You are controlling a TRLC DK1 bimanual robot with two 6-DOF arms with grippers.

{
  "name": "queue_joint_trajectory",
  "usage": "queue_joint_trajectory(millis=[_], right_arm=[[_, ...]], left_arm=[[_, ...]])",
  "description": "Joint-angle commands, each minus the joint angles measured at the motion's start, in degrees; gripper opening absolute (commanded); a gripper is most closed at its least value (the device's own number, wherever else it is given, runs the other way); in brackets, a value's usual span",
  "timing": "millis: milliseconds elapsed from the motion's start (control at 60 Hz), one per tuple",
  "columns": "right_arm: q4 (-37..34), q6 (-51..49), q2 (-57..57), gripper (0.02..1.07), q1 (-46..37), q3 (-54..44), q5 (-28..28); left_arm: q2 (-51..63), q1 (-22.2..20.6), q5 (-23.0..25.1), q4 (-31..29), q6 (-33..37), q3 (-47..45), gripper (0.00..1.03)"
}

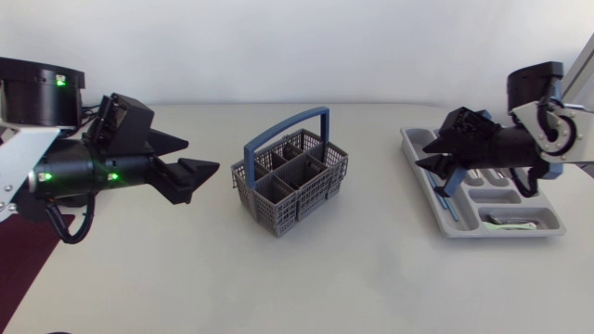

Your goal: Unload the cutlery basket into the drawer organizer.

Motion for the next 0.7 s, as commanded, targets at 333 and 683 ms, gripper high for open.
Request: queue_joint_trajectory(millis=[333,683], right_arm=[[10.9,23.4,21.4,0.46,10.6,9.9,3.7],[11.3,29.8,30.7,0.15,13.2,19.4,3.0]], left_arm=[[18.5,-1.1,-3.6,2.0,2.4,2.5,0.74],[27.9,-4.4,-5.4,8.9,-1.0,6.4,0.23]])
